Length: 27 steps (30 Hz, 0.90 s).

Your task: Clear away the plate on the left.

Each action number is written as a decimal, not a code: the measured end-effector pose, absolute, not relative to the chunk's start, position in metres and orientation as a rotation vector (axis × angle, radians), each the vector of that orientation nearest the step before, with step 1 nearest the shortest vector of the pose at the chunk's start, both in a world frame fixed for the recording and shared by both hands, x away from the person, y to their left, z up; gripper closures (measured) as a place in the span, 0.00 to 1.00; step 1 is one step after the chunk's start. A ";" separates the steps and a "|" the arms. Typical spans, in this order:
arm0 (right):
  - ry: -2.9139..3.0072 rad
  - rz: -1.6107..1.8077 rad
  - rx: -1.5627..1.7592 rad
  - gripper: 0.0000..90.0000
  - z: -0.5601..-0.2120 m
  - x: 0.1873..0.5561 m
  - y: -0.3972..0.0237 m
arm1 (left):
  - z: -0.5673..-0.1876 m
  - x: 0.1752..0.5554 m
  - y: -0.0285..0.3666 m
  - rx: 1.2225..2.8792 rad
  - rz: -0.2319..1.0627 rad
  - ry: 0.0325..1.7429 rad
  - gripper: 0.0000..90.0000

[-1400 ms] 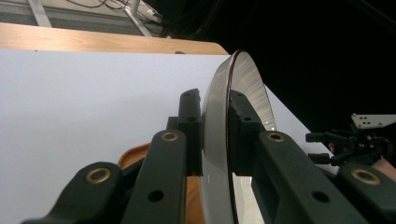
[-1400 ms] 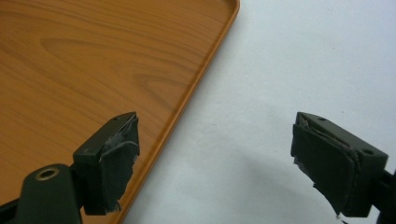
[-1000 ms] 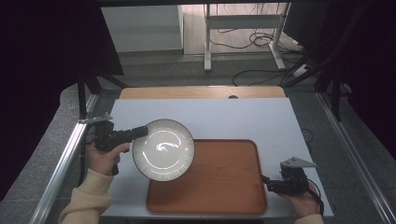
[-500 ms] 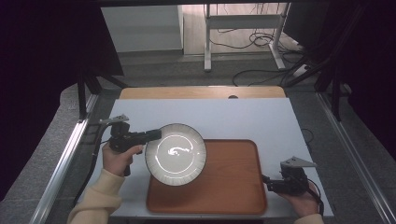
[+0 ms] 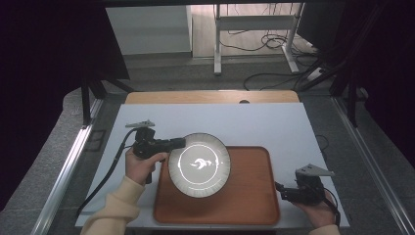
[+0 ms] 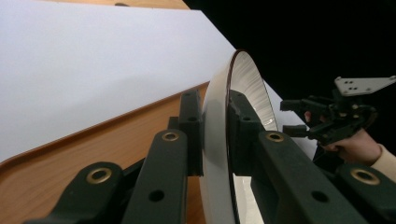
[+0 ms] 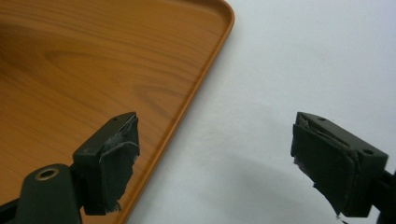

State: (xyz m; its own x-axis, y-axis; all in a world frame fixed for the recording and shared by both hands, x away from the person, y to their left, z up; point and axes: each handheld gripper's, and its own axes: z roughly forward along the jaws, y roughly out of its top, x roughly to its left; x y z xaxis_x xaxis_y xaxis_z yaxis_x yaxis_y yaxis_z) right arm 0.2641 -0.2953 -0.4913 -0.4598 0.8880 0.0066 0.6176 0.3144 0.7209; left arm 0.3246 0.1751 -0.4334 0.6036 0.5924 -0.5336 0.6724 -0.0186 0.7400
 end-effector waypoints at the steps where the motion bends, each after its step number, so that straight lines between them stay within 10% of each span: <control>1: 2.192 0.946 1.335 0.18 -0.490 0.264 -0.295 | -0.437 0.327 0.173 1.696 -0.097 1.058 0.88; 27: 2.186 0.981 1.298 0.18 -0.486 0.260 -0.296 | -0.506 0.365 0.132 1.765 -0.265 1.179 0.89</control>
State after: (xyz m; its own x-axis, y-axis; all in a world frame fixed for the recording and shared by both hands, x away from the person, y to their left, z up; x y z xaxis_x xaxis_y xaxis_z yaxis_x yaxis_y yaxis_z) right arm 0.2604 -0.2963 -0.4861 -0.4802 0.8771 0.0035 0.5859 0.3178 0.7455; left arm 0.3652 0.1319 -0.5060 0.5091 0.5951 -0.6218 0.8041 -0.0711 0.5903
